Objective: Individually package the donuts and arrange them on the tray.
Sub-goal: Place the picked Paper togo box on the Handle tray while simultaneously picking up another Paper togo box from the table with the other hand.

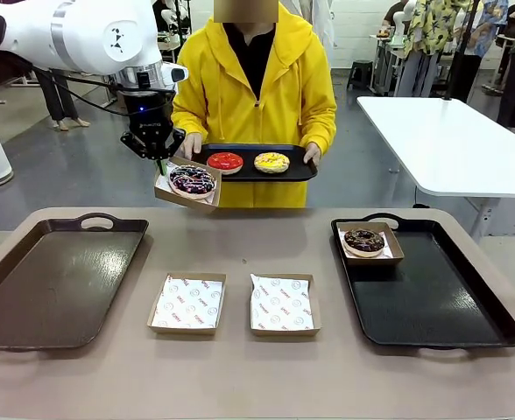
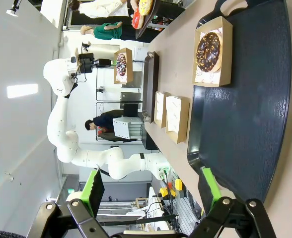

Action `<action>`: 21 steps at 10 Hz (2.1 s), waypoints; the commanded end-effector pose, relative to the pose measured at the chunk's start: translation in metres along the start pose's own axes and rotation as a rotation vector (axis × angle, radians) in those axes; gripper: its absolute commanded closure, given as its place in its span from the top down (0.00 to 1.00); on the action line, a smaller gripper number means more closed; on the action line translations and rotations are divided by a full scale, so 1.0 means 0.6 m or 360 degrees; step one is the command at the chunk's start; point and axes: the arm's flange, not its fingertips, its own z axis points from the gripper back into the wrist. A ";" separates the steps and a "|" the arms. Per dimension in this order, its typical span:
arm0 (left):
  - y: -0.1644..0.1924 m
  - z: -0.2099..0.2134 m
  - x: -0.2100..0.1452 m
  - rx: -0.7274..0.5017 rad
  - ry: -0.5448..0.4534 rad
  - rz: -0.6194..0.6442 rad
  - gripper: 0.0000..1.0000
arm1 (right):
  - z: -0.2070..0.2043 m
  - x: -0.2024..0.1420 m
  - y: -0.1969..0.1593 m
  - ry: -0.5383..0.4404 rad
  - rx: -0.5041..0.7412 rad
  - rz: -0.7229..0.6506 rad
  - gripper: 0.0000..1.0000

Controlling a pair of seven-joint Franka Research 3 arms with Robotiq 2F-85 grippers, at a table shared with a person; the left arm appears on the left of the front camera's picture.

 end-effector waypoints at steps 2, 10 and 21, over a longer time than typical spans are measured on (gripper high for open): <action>0.006 0.001 -0.007 -0.0014 -0.0014 -0.0012 0.00 | 0.001 0.001 0.001 0.0000 -0.0001 -0.0010 1.00; 0.145 0.086 -0.084 -0.0072 0.0016 -0.0223 0.01 | -0.229 0.004 0.255 0.0392 -0.0613 0.0030 1.00; 0.288 0.070 -0.055 -0.0043 0.0031 -0.0190 0.01 | -0.612 -0.019 0.227 0.0372 -0.1240 0.0110 1.00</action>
